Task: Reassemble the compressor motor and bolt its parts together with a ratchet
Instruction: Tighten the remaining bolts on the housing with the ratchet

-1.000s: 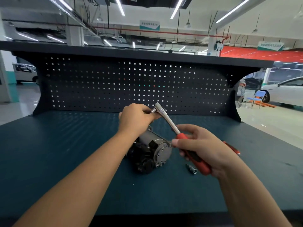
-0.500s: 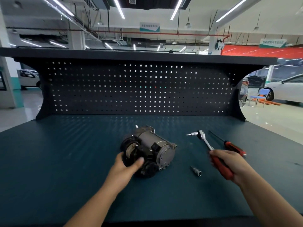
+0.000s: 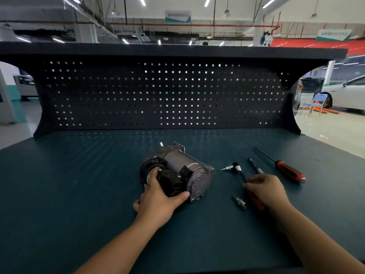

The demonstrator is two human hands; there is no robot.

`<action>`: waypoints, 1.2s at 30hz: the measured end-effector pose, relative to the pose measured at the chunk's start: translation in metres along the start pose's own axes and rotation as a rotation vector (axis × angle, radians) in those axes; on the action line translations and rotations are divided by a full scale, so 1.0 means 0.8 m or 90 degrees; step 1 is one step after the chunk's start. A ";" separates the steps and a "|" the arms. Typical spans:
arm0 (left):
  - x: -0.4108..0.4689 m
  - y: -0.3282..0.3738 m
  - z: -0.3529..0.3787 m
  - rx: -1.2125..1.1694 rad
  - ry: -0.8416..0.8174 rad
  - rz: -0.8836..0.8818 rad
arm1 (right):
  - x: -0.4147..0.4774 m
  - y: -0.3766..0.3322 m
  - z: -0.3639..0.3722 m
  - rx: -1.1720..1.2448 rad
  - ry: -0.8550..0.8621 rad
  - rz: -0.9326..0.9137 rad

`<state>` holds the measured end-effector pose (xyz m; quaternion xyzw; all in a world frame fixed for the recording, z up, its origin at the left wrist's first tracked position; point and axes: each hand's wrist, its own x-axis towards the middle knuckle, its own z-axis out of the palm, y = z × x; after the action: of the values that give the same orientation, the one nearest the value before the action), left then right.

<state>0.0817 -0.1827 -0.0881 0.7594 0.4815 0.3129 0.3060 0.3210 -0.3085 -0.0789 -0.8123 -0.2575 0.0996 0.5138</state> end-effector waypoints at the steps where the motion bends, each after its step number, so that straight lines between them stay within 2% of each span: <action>1: 0.000 -0.001 -0.001 -0.012 0.001 0.007 | -0.001 0.000 0.000 -0.008 -0.002 -0.007; 9: 0.010 -0.013 -0.016 -0.051 -0.001 0.032 | -0.014 0.004 -0.007 0.002 -0.001 -0.069; 18: 0.045 -0.045 -0.046 -0.097 -0.086 0.066 | -0.022 0.002 -0.006 -0.005 0.034 -0.131; 22: 0.058 -0.052 -0.053 -0.112 -0.104 0.088 | -0.031 -0.020 0.003 -0.104 0.079 -0.274; 24: 0.064 -0.055 -0.056 -0.122 -0.116 0.095 | -0.035 -0.040 0.020 -0.108 -0.014 -0.347; 26: 0.070 -0.055 -0.057 -0.127 -0.128 0.103 | -0.037 -0.063 0.043 -0.103 -0.171 -0.361; 28: 0.074 -0.053 -0.057 -0.133 -0.149 0.108 | -0.037 -0.081 0.067 -0.096 -0.281 -0.363; 32: 0.081 -0.052 -0.057 -0.148 -0.189 0.110 | -0.033 -0.082 0.097 -0.065 -0.327 -0.345; 36: 0.087 -0.054 -0.052 -0.158 -0.221 0.115 | -0.029 -0.068 0.107 -0.026 -0.305 -0.332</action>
<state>0.0504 -0.0966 -0.0830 0.7984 0.3095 0.2602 0.4462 0.2475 -0.2355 -0.0722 -0.6828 -0.5715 0.1475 0.4307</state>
